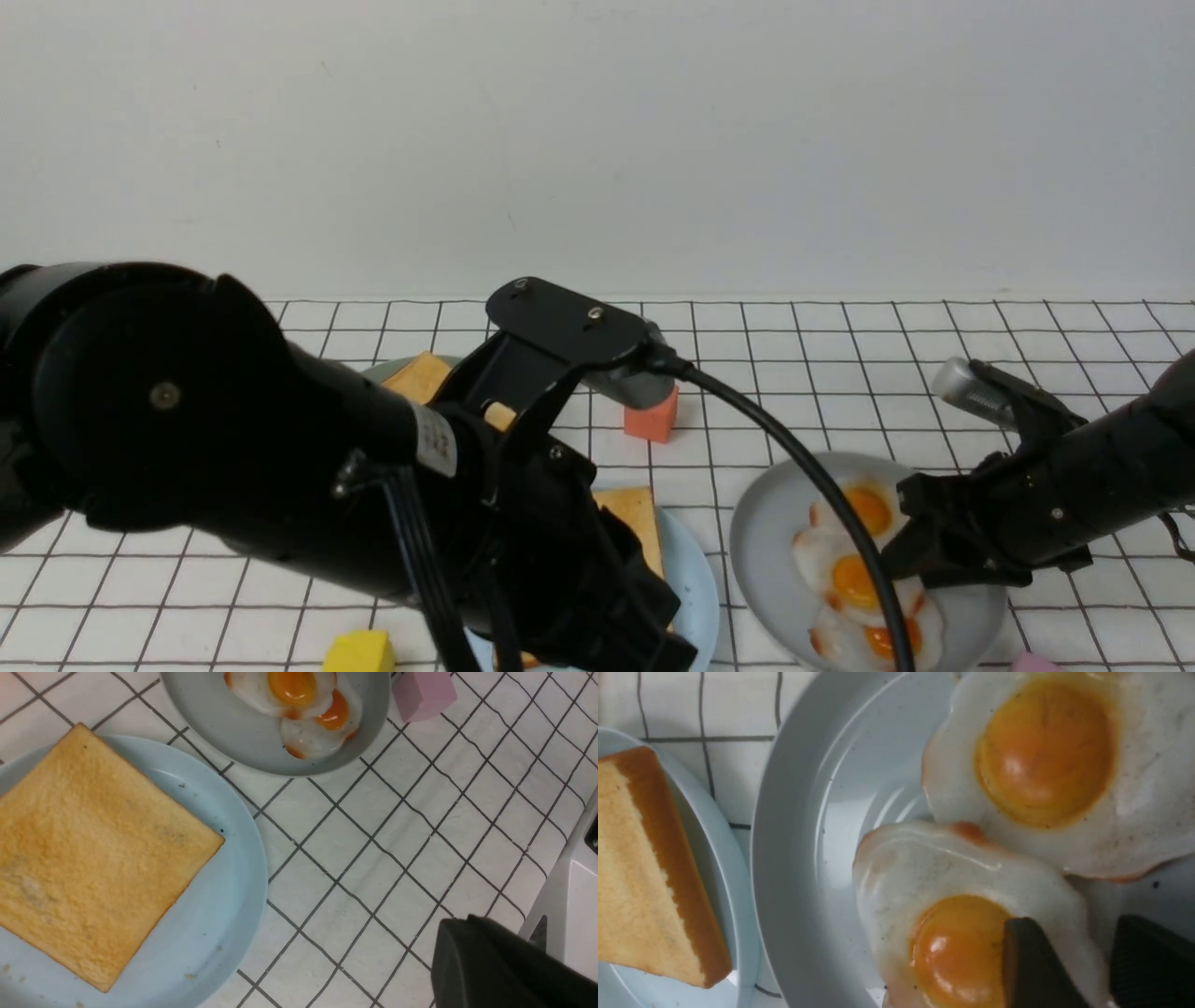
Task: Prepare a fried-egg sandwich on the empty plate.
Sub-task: Use the right arm to grab a fried egg, then use the right arm to place the fried egg on the slice of bread in the middle
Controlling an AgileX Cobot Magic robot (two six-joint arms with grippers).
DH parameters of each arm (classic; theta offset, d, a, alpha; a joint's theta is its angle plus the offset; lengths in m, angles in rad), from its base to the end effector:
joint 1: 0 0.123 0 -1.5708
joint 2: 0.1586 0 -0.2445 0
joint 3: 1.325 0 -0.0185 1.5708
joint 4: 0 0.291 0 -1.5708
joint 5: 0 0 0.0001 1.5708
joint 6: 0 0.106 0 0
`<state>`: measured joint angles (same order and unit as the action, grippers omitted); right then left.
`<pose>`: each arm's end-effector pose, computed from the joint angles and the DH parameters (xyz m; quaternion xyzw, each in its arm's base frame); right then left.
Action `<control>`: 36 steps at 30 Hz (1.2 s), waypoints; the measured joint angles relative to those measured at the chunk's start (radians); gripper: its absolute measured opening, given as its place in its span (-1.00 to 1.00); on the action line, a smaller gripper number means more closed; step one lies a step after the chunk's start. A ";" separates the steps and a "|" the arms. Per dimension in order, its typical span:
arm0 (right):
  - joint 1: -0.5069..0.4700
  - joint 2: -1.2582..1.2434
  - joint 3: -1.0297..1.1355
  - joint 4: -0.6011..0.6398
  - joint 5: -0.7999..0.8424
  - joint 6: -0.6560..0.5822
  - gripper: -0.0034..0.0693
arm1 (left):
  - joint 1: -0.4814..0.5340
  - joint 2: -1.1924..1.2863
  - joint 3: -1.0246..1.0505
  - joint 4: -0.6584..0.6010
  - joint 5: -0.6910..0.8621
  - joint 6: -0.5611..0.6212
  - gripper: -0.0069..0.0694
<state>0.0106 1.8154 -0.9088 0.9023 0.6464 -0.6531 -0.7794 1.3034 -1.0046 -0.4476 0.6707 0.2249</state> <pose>0.3363 0.0537 0.0590 0.0228 0.9584 0.2512 0.1334 0.2150 -0.2526 0.2475 0.3391 0.8609 -0.2714 0.2649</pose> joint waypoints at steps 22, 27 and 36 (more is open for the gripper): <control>-0.001 -0.039 -0.003 0.030 0.065 -0.001 -0.67 | 0.000 0.000 0.000 0.061 0.014 -0.063 -0.85; -0.001 -0.101 -0.003 0.025 0.084 -0.004 -0.72 | 0.000 0.000 0.000 0.086 0.031 -0.076 -0.85; 0.029 -0.174 -0.011 0.270 0.198 -0.168 -0.73 | 0.004 0.000 0.000 0.162 0.082 -0.112 -0.85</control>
<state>0.0394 1.6412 -0.9198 1.1720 0.8448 -0.8216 -0.7756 1.3034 -1.0046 -0.2856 0.7531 0.1124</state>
